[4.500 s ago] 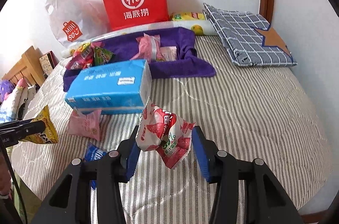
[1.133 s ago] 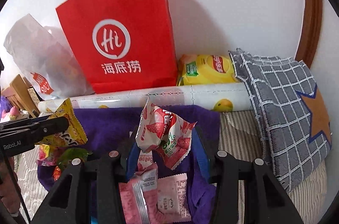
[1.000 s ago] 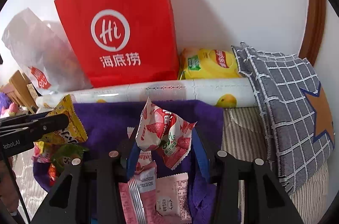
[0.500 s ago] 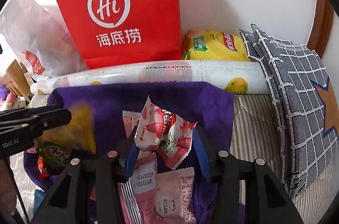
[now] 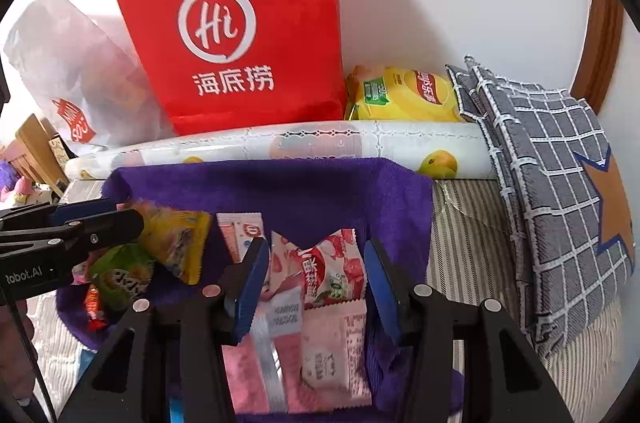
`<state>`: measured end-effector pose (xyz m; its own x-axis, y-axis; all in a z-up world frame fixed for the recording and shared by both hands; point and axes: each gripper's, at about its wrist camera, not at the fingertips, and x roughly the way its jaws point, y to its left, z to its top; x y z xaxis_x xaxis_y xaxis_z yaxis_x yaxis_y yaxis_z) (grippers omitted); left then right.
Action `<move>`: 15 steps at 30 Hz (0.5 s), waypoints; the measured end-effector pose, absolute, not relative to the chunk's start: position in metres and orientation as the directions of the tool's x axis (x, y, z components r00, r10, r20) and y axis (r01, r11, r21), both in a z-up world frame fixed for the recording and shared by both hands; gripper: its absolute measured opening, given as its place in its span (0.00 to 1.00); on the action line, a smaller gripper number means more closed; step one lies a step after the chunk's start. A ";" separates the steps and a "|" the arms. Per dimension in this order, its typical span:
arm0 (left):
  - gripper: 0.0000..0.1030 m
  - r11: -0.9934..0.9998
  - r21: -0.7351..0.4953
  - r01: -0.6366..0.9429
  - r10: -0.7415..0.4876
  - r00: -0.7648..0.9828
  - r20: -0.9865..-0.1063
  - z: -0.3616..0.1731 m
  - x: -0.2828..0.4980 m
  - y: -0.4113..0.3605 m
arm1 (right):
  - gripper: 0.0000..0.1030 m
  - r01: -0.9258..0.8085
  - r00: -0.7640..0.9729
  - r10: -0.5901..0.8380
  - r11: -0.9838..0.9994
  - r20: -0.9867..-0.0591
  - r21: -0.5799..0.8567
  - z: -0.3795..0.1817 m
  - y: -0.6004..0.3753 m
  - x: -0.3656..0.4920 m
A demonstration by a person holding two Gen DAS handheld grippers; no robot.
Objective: Organize snacks
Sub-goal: 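Open both grippers to drop the two bags onto the towel, then grasp the small blue snack packet with the right gripper while the left moves toward the pink pastry packet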
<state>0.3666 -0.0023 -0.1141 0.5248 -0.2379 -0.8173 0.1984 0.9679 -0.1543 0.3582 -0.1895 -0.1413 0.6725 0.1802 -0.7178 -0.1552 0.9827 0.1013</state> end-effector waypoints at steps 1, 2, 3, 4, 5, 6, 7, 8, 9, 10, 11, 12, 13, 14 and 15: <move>0.49 0.967 -0.154 0.201 -0.239 0.526 -0.816 -0.111 0.365 -0.003 | 0.47 -0.154 0.676 0.175 0.983 -0.716 0.095 -0.138 -0.189 0.354; 0.51 0.967 -0.153 0.204 -0.241 0.529 -0.814 -0.107 0.361 -0.003 | 0.47 -0.152 0.681 0.169 0.984 -0.712 0.087 -0.134 -0.188 0.350; 0.52 0.967 -0.151 0.206 -0.240 0.533 -0.811 -0.102 0.356 -0.004 | 0.47 -0.150 0.687 0.162 0.985 -0.709 0.081 -0.128 -0.188 0.344; 0.53 0.967 -0.148 0.208 -0.239 0.536 -0.810 -0.098 0.352 -0.004 | 0.48 -0.147 0.690 0.159 0.986 -0.706 0.078 -0.124 -0.188 0.339; 0.54 0.967 -0.145 0.210 -0.239 0.539 -0.808 -0.095 0.349 -0.004 | 0.49 -0.145 0.694 0.156 0.987 -0.702 0.076 -0.119 -0.188 0.334; 0.57 0.966 -0.143 0.214 -0.239 0.542 -0.806 -0.090 0.344 -0.005 | 0.50 -0.140 0.701 0.152 0.987 -0.696 0.075 -0.113 -0.188 0.326; 0.58 0.966 -0.141 0.216 -0.239 0.547 -0.802 -0.086 0.337 -0.004 | 0.51 -0.135 0.709 0.148 0.988 -0.690 0.073 -0.108 -0.188 0.320; 0.59 0.966 -0.140 0.217 -0.240 0.551 -0.799 -0.081 0.332 -0.004 | 0.52 -0.129 0.716 0.143 0.989 -0.683 0.072 -0.103 -0.189 0.312; 0.61 0.965 -0.141 0.220 -0.243 0.554 -0.796 -0.077 0.325 -0.004 | 0.53 -0.122 0.726 0.136 0.990 -0.674 0.068 -0.097 -0.189 0.302; 0.62 0.965 -0.142 0.222 -0.245 0.556 -0.794 -0.074 0.319 -0.004 | 0.54 -0.120 0.731 0.133 0.991 -0.670 0.065 -0.093 -0.188 0.298; 0.63 0.964 -0.144 0.225 -0.248 0.558 -0.792 -0.070 0.314 -0.003 | 0.54 -0.118 0.738 0.129 0.991 -0.662 0.061 -0.089 -0.189 0.289; 0.64 0.963 -0.145 0.228 -0.252 0.560 -0.789 -0.066 0.308 -0.002 | 0.54 -0.117 0.746 0.126 0.991 -0.654 0.058 -0.083 -0.189 0.279; 0.64 0.961 -0.146 0.234 -0.256 0.563 -0.786 -0.062 0.299 -0.001 | 0.54 -0.117 0.749 0.126 0.992 -0.650 0.057 -0.079 -0.188 0.272; 0.65 0.960 -0.148 0.236 -0.260 0.564 -0.784 -0.058 0.293 0.000 | 0.54 -0.116 0.753 0.121 0.992 -0.647 0.051 -0.074 -0.188 0.261; 0.68 0.960 -0.151 0.237 -0.263 0.568 -0.780 -0.053 0.284 0.001 | 0.54 -0.112 0.756 0.114 0.993 -0.644 0.044 -0.070 -0.188 0.254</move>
